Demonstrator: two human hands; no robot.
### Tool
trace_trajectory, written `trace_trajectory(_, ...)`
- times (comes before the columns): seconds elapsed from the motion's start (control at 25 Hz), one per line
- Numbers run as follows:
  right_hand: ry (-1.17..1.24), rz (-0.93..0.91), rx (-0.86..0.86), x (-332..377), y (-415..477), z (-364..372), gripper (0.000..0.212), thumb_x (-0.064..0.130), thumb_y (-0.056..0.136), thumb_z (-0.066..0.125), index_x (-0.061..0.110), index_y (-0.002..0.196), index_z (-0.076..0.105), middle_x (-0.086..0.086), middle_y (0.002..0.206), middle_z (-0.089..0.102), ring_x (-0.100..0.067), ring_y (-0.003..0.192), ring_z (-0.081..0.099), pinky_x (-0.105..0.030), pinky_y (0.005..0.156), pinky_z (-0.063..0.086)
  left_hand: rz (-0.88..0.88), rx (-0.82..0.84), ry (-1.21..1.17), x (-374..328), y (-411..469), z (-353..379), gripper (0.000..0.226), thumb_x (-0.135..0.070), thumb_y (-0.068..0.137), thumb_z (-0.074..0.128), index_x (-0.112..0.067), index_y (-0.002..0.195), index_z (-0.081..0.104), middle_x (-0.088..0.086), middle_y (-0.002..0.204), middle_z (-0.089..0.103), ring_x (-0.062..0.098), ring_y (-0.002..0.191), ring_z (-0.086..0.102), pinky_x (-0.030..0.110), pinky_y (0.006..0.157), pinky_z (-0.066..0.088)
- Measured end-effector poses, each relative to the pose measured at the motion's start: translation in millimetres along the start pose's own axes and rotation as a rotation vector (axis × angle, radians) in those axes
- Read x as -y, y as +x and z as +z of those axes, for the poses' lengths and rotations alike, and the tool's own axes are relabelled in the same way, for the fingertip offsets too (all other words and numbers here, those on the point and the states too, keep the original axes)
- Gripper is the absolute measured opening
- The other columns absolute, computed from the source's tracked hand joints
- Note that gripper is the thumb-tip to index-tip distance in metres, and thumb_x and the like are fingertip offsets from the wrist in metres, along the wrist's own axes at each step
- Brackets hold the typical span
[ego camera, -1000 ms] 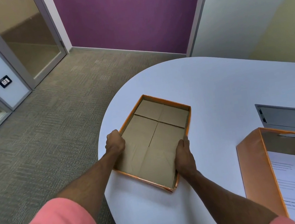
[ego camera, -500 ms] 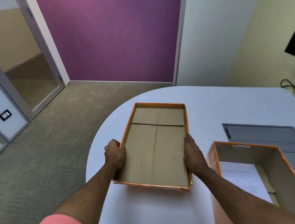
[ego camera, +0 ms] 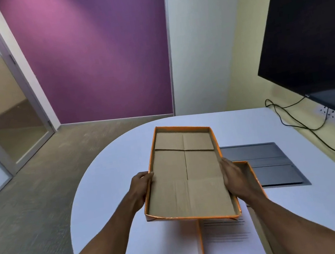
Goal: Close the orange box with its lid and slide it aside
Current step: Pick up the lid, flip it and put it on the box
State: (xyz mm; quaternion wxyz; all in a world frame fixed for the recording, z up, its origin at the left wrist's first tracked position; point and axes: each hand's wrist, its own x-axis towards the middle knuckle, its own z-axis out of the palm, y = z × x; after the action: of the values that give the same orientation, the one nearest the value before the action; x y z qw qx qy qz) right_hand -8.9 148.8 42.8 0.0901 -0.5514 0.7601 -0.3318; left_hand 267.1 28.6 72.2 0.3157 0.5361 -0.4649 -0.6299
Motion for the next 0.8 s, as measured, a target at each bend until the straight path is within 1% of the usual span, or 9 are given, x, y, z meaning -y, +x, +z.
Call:
trace_trajectory(0.16, 0.002, 0.235, -0.064, -22.6, -26.7, -33.4, 0.039, -0.001, 0.094, 0.041, 0.000, 0.132, 0.048, -0.020, 0.135, 0.054, -0.035, 0.125, 0.050, -0.037, 0.103, 0.040, 0.030, -0.017, -0.123, -12.9, -33.2, 57.6, 0.014, -0.014, 0.089, 0.062, 0.000, 0.092, 0.064, 0.016, 0.083, 0.064, 0.022, 0.065, 0.061, 0.028, 0.054, 0.055)
trace_trajectory(0.32, -0.060, 0.249, -0.182, -0.2, -18.5, -64.6, 0.035, 0.017, 0.096, 0.044, 0.002, 0.126, 0.053, -0.016, 0.128, 0.059, -0.035, 0.118, 0.053, -0.042, 0.101, 0.039, 0.089, 0.045, -0.184, -29.2, -58.2, 106.6, 0.023, -0.019, 0.081, 0.072, -0.001, 0.094, 0.065, 0.018, 0.088, 0.063, 0.025, 0.065, 0.055, 0.031, 0.058, 0.049)
trace_trajectory(0.4, 0.144, 0.214, -0.115, 25.7, -7.6, -76.8, 0.030, 0.029, 0.097, 0.046, 0.008, 0.111, 0.062, -0.011, 0.107, 0.066, -0.030, 0.104, 0.059, -0.035, 0.086, 0.045, 0.148, 0.041, -0.137, -40.2, -70.5, 129.9, 0.034, -0.024, 0.078, 0.076, -0.003, 0.100, 0.064, 0.014, 0.091, 0.065, 0.025, 0.068, 0.058, 0.030, 0.057, 0.050)
trace_trajectory(0.48, 0.442, 0.227, -0.066, 55.3, 2.8, -88.3, 0.035, 0.038, 0.096, 0.046, 0.011, 0.082, 0.064, -0.010, 0.079, 0.063, -0.024, 0.082, 0.056, -0.034, 0.073, 0.043, 0.204, -0.014, -0.094, -52.7, -80.6, 150.3, 0.042, -0.029, 0.073, 0.080, -0.005, 0.104, 0.064, 0.008, 0.092, 0.065, 0.023, 0.076, 0.065, 0.031, 0.062, 0.057)
trace_trajectory(0.52, 0.550, 0.266, -0.071, 67.4, 8.6, -95.5, 0.043, 0.042, 0.096, 0.046, 0.007, 0.081, 0.065, -0.017, 0.080, 0.065, -0.023, 0.080, 0.056, -0.039, 0.075, 0.046, 0.220, -0.036, -0.079, -58.8, -84.5, 159.3, 0.046, -0.032, 0.069, 0.082, -0.007, 0.104, 0.065, 0.008, 0.094, 0.066, 0.024, 0.081, 0.067, 0.035, 0.067, 0.059)
trace_trajectory(0.56, 0.636, 0.305, -0.072, 75.8, 15.0, -101.2, 0.048, 0.043, 0.096, 0.046, 0.000, 0.090, 0.067, -0.023, 0.091, 0.068, -0.025, 0.084, 0.059, -0.044, 0.080, 0.049, 0.234, -0.045, -0.059, -64.5, -88.1, 167.2, 0.051, -0.036, 0.065, 0.084, -0.009, 0.103, 0.066, 0.009, 0.097, 0.067, 0.026, 0.085, 0.068, 0.038, 0.073, 0.060)
trace_trajectory(0.6, 0.704, 0.338, -0.056, 82.0, 20.6, -107.8, 0.050, 0.043, 0.096, 0.046, -0.002, 0.099, 0.067, -0.022, 0.100, 0.069, -0.027, 0.090, 0.061, -0.043, 0.084, 0.050, 0.254, -0.044, -0.024, -69.5, -91.5, 173.2, 0.055, -0.040, 0.061, 0.085, -0.011, 0.103, 0.067, 0.010, 0.100, 0.069, 0.027, 0.088, 0.069, 0.041, 0.078, 0.060)
trace_trajectory(0.72, 0.903, 0.380, -0.047, 90.8, 33.1, -124.6, 0.030, 0.037, 0.093, 0.056, 0.009, 0.090, 0.067, -0.009, 0.083, 0.064, -0.022, 0.077, 0.058, -0.034, 0.070, 0.049, 0.343, 0.008, 0.115, -80.6, -100.7, 190.2, 0.058, -0.043, 0.061, 0.083, -0.014, 0.108, 0.066, 0.011, 0.103, 0.071, 0.026, 0.091, 0.069, 0.043, 0.085, 0.059)
trace_trajectory(0.8, 1.016, 0.398, -0.100, 87.5, 39.1, -130.6, 0.019, 0.020, 0.091, 0.062, 0.004, 0.099, 0.066, -0.012, 0.089, 0.065, -0.026, 0.083, 0.062, -0.039, 0.079, 0.054, 0.436, 0.050, 0.165, -87.9, -105.1, 199.0, 0.058, -0.040, 0.067, 0.080, -0.012, 0.116, 0.063, 0.010, 0.105, 0.070, 0.024, 0.090, 0.068, 0.038, 0.082, 0.059)
